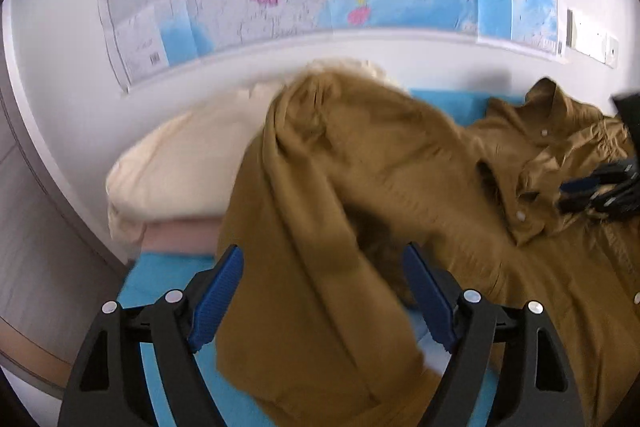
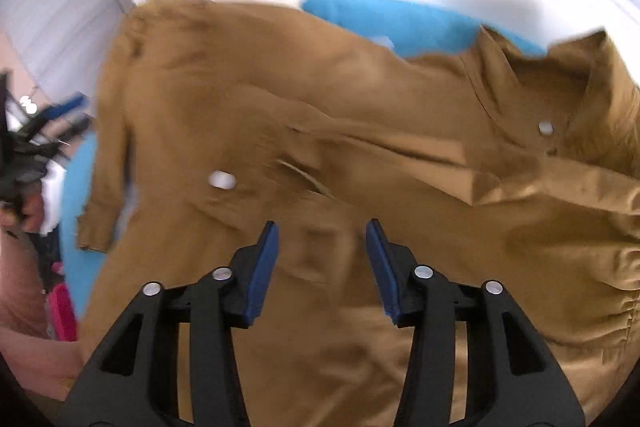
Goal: Fold large clothes
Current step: 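Grasp the jacket side with the right tool and fold it over the front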
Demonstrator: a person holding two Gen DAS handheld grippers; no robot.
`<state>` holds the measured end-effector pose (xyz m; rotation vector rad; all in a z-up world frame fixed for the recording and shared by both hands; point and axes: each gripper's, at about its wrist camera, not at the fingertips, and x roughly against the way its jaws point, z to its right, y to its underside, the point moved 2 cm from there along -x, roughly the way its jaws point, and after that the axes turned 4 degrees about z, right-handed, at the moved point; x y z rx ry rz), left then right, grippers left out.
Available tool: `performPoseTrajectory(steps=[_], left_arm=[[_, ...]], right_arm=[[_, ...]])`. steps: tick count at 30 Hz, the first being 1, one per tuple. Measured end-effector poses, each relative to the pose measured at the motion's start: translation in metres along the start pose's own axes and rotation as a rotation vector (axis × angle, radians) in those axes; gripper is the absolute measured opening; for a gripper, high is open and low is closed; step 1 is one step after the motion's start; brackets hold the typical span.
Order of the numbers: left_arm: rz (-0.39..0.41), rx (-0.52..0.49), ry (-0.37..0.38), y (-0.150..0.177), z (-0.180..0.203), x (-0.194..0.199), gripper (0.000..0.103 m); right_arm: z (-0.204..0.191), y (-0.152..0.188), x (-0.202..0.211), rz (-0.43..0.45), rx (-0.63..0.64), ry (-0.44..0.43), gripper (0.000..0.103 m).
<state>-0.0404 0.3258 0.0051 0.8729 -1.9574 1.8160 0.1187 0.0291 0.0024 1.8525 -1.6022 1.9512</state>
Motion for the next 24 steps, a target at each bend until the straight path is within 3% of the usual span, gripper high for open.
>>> performPoseTrajectory(steps=[5,9,14,17,18,19,21,24], left_arm=[[-0.012,0.023,0.014,0.011,-0.007,-0.007,0.079],[0.025,0.1,0.054,0.009,-0.021,0.0,0.079],[0.06,0.154,0.058,0.011,-0.036,0.016,0.079],[0.065,0.183,0.066,0.015,-0.046,0.023,0.079],[0.066,0.188,0.067,0.016,-0.048,0.025,0.079],[0.066,0.198,0.065,0.019,-0.052,0.027,0.079],[0.068,0.215,0.065,0.023,-0.058,0.03,0.079],[0.073,0.238,0.067,0.026,-0.069,0.033,0.079]], right_arm=[[-0.061,-0.008,0.015,0.04,0.111,-0.169,0.059],[-0.128,-0.011,-0.012,0.0,0.21,-0.328,0.068],[-0.178,-0.027,-0.071,-0.082,0.208,-0.407,0.068],[-0.195,-0.03,-0.105,-0.139,0.209,-0.367,0.069],[-0.198,-0.03,-0.117,-0.164,0.199,-0.357,0.058],[-0.201,-0.03,-0.121,-0.173,0.199,-0.367,0.037],[-0.21,-0.031,-0.122,-0.18,0.234,-0.379,0.012],[-0.215,-0.037,-0.103,-0.142,0.27,-0.387,0.005]])
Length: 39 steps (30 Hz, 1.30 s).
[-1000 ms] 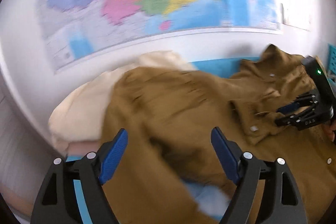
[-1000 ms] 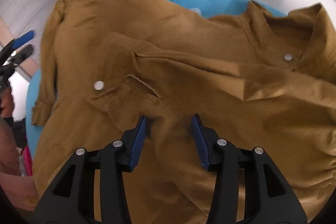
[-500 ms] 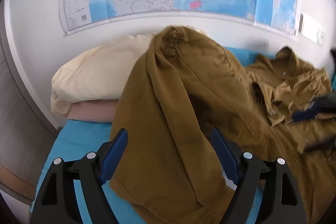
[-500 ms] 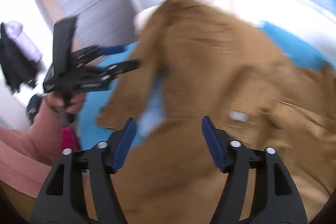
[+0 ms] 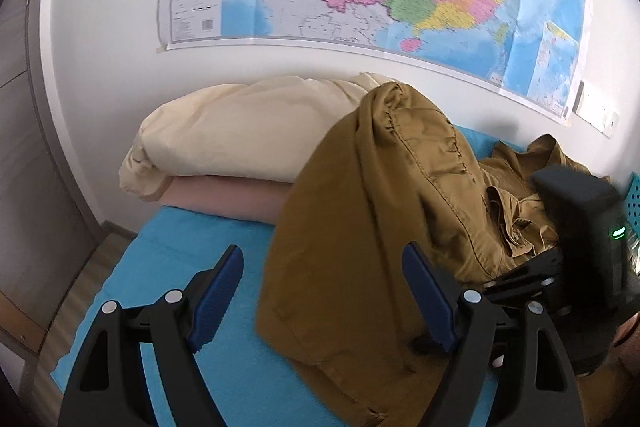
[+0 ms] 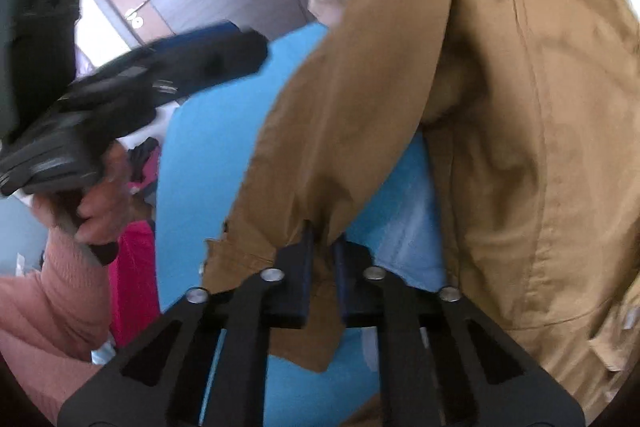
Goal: Fold large clothes
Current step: 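Grasp the jacket side with the right tool and fold it over the front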
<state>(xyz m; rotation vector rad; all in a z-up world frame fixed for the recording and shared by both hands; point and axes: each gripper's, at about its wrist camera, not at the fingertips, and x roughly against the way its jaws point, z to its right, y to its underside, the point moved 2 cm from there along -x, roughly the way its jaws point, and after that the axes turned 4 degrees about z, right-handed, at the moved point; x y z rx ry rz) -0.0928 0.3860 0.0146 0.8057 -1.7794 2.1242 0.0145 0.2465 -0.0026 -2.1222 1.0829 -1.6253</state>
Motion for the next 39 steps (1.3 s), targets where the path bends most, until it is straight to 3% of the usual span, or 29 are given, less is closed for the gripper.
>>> performPoseTrajectory(steps=[3,8,13,18,22,26,30,32,33,34,35,38,39], left_arm=[[0.021,0.03,0.012,-0.005,-0.009,0.008,0.079],[0.083,0.042,0.054,-0.019,-0.009,0.026,0.079],[0.082,0.014,0.129,-0.028,0.015,0.025,0.079],[0.037,-0.083,0.252,-0.023,0.073,0.006,0.08],[-0.005,-0.152,0.348,-0.016,0.123,-0.01,0.08],[-0.048,-0.232,0.409,-0.005,0.172,-0.026,0.08],[-0.116,-0.295,0.421,0.011,0.21,-0.047,0.08],[-0.141,-0.317,0.405,0.019,0.22,-0.054,0.08],[-0.154,-0.327,0.401,0.023,0.225,-0.058,0.08],[-0.173,-0.333,0.394,0.027,0.229,-0.063,0.08],[-0.19,-0.336,0.385,0.03,0.23,-0.067,0.08],[-0.228,-0.321,0.365,0.034,0.231,-0.077,0.08],[-0.234,-0.313,0.362,0.035,0.23,-0.079,0.08]], right_arm=[[-0.005,-0.015,0.041,0.078,-0.007,-0.043,0.005],[-0.006,-0.034,0.142,0.218,0.042,0.01,0.005],[0.024,-0.025,0.251,0.329,-0.011,0.147,0.005],[0.065,0.028,0.344,0.383,-0.128,0.342,0.005],[0.1,0.076,0.377,0.366,-0.257,0.462,0.005],[0.144,0.131,0.375,0.275,-0.401,0.541,0.005],[0.193,0.186,0.35,0.2,-0.542,0.522,0.013],[0.211,0.209,0.347,0.203,-0.616,0.497,0.035],[0.216,0.217,0.346,0.214,-0.649,0.499,0.062],[0.22,0.219,0.351,0.242,-0.664,0.499,0.069],[0.22,0.225,0.357,0.286,-0.671,0.482,0.069],[0.212,0.237,0.37,0.365,-0.666,0.446,0.089],[0.206,0.239,0.374,0.375,-0.655,0.441,0.089]])
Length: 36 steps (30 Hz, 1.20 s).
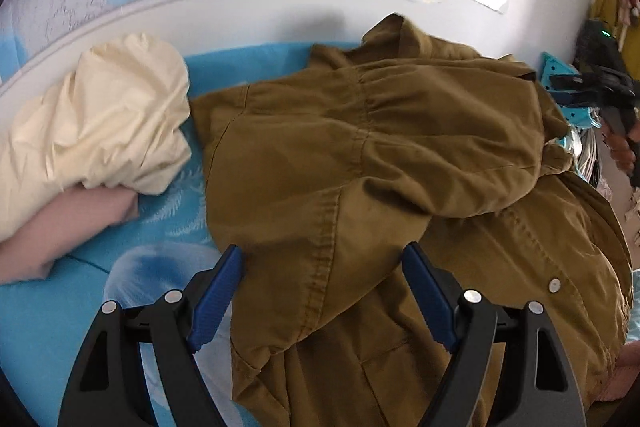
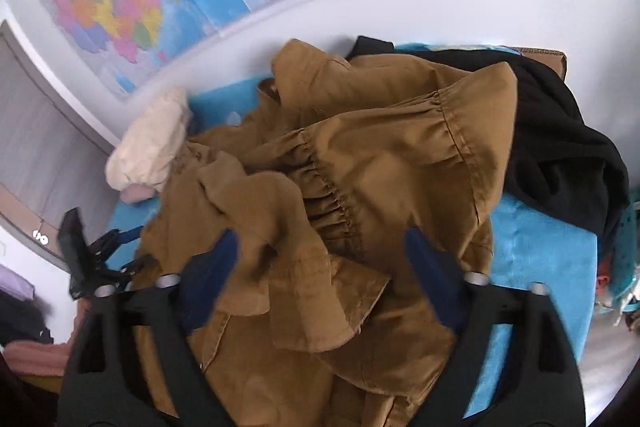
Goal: Fold large clothes
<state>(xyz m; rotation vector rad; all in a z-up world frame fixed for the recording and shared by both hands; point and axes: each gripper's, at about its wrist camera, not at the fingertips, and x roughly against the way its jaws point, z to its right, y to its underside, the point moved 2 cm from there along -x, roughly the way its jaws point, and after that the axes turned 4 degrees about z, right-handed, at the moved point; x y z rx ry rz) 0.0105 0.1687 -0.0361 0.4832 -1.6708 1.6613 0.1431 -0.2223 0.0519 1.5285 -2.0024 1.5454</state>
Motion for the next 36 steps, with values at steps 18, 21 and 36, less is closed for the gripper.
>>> performPoseTrajectory(steps=[18,21,36], left_arm=[[0.007,0.038,0.001,-0.016,0.006,-0.012,0.079],[0.007,0.046,-0.002,-0.017,0.005,-0.012,0.079],[-0.042,0.047,-0.11,-0.017,0.003,-0.033,0.079]], right_arm=[[-0.018,0.031,0.01,0.077,0.103,-0.037,0.008],[-0.011,0.021,0.042,0.1,0.006,-0.13,0.008],[0.06,0.028,0.003,0.009,-0.169,0.069,0.011]])
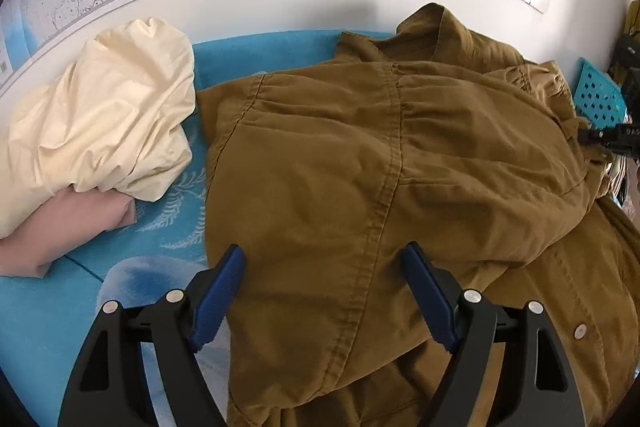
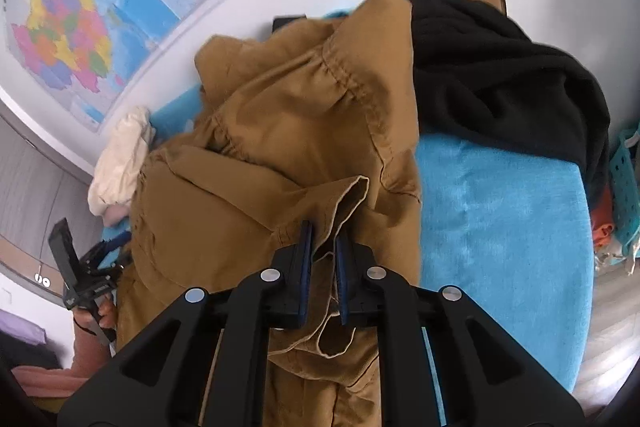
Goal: Fold large clothes
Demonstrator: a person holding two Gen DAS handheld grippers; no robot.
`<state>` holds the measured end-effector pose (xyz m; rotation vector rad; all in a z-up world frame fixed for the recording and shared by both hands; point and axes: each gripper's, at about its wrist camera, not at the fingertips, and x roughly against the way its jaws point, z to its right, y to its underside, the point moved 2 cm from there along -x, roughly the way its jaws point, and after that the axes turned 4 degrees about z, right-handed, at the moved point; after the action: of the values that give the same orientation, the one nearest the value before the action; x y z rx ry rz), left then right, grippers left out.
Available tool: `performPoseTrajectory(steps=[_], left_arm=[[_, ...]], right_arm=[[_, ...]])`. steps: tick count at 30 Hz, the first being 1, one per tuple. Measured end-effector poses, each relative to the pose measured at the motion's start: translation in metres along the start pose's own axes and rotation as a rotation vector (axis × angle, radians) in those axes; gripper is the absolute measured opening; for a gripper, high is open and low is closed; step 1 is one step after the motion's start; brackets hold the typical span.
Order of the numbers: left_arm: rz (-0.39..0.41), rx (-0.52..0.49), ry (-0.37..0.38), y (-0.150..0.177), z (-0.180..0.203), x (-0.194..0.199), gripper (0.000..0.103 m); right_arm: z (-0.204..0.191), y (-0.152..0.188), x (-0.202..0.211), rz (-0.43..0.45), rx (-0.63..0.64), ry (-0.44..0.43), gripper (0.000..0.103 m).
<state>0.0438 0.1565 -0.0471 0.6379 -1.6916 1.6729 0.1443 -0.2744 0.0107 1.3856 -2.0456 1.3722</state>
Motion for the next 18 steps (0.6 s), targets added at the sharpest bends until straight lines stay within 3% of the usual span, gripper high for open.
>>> performPoseTrajectory(steps=[5,6,9,11,15,18], left_arm=[[0.021,0.007,0.005,0.001,-0.003,0.006,0.079],[0.022,0.015,0.003,0.002,-0.004,0.007,0.079],[0.037,0.042,0.015,0.004,-0.009,0.014,0.081],[0.06,0.054,0.017,0.004,-0.013,0.022,0.087],[0.092,0.104,-0.017,0.002,-0.036,0.035,0.092],[0.034,0.156,0.013,0.001,-0.056,0.024,0.093]], right_arm=[[-0.014,-0.001,0.015,0.036,0.094,0.07,0.011],[-0.016,-0.001,0.013,0.03,0.117,0.092,0.016],[-0.013,0.0,0.011,0.039,0.108,0.11,0.058],[-0.012,0.001,0.015,0.069,0.095,0.095,0.059],[-0.006,0.004,0.024,0.133,0.08,0.093,0.071],[0.002,0.005,0.027,0.155,0.055,0.09,0.086]])
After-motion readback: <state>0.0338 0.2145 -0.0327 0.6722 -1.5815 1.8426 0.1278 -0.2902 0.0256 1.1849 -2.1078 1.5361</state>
